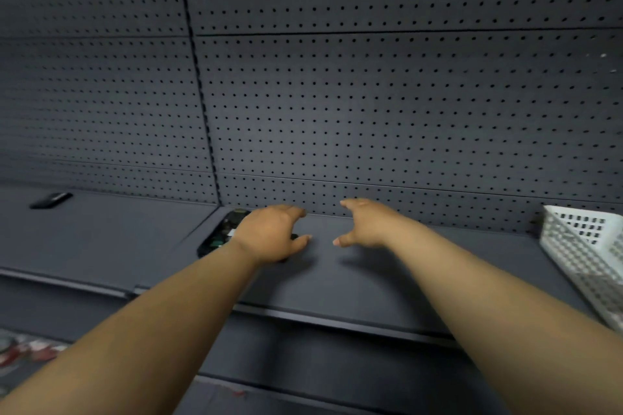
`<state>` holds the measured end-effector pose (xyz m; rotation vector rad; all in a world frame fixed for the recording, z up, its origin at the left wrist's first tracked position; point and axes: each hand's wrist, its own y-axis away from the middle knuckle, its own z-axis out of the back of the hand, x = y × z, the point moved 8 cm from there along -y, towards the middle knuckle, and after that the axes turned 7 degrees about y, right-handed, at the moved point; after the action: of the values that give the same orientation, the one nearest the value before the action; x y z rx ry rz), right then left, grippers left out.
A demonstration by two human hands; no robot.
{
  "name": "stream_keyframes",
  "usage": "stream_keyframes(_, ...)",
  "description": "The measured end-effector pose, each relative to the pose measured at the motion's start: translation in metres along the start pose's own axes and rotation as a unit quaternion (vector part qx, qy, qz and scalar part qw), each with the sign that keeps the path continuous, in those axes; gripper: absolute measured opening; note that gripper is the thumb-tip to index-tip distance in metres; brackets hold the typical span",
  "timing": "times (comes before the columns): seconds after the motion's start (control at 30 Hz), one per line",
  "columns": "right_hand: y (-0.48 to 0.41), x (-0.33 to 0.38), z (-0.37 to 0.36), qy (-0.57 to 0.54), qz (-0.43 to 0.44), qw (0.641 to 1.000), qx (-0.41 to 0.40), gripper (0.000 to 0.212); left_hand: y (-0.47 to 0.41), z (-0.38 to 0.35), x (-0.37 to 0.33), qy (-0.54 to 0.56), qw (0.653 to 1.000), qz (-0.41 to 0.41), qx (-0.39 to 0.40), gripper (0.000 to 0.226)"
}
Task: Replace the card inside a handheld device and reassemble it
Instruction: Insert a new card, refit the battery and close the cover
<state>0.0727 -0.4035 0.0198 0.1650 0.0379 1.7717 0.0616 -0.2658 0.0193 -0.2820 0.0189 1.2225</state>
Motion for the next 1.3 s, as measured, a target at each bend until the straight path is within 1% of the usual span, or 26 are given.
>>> stream_keyframes(0.17,-0.033,0.059,-0.012,-0.007,-0.021,1.0,0.011,0.092,0.002,0.009,0.068,0.007,1.0,-0.011,0.009,0.055)
stream_keyframes(0.33,-0.048,0.097,-0.022,-0.027,-0.037,0.999,0.006,0.09,0.004,0.009,0.114,0.007,1.0,-0.026,0.012,0.051)
stream_keyframes(0.6,-0.058,0.118,-0.026,-0.029,-0.047,0.998,-0.002,0.091,0.003,0.012,0.14,0.012,0.999,-0.034,0.019,0.05)
stream_keyframes(0.97,-0.07,0.142,-0.016,0.0,-0.007,1.0,0.004,0.091,0.009,0.019,0.168,0.01,1.0,0.002,0.016,0.053)
stream_keyframes(1.13,-0.088,0.168,-0.017,0.003,0.013,1.0,0.006,0.091,0.017,0.023,0.202,0.012,1.0,0.021,0.005,0.056)
stream_keyframes(1.3,-0.113,0.207,-0.021,0.002,0.028,0.999,0.015,0.091,0.02,0.026,0.251,0.003,0.999,0.041,0.015,0.056)
